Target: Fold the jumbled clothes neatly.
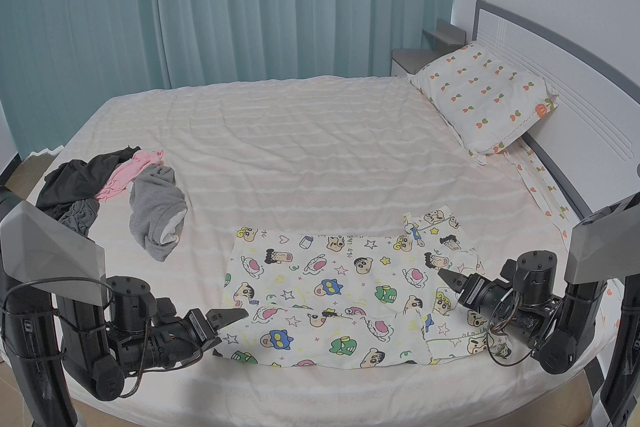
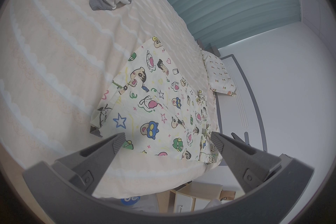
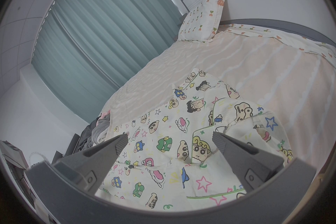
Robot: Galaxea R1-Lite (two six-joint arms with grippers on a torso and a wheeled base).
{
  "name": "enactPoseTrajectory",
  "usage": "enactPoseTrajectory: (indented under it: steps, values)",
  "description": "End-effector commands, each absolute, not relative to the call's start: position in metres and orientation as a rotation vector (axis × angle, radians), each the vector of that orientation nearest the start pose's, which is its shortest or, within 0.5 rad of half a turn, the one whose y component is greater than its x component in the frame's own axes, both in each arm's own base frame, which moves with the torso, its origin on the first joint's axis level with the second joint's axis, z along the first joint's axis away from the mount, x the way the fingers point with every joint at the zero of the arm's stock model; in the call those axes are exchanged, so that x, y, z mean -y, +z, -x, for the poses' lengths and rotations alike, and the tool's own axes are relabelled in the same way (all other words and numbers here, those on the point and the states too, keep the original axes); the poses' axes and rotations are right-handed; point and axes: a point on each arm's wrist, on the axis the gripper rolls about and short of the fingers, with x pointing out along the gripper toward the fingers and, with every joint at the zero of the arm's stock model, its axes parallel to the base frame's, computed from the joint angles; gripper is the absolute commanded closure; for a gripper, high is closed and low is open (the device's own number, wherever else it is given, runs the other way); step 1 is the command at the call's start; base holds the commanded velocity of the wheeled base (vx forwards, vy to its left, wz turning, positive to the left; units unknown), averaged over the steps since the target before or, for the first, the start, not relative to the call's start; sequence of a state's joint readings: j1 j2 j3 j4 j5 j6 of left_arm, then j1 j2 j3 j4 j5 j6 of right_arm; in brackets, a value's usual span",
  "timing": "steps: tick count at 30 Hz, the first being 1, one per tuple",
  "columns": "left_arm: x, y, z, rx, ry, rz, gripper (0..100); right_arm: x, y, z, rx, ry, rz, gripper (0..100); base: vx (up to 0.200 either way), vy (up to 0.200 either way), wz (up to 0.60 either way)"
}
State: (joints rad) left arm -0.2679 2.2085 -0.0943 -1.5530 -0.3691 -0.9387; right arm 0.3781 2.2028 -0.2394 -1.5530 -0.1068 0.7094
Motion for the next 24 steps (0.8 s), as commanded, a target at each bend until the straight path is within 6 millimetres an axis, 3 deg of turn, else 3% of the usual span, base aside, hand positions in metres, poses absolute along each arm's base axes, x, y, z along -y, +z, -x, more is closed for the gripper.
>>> enactPoseTrajectory:
  steps: [1,8,24]
  values:
    - [0.0713,-0.0002,-0.2284,-0.806,-0.315,0.910,0,-0.0997,0.0114,-0.2557,-0.467,0.119,-0.598,0,0.000,-0.200,0.00]
    - [0.0711,-0.0003,-0.2285,-0.801,-0.307,0.909,0,-0.1009,0.0110,-0.2552,-0.471,0.124,-0.598,0,0.000,-0.200,0.00]
    - [0.0733,0.0020,-0.2357,-0.725,-0.256,0.866,0,-0.1014,0.0072,-0.2551,-0.486,0.126,-0.595,0,0.000,0.000,0.00]
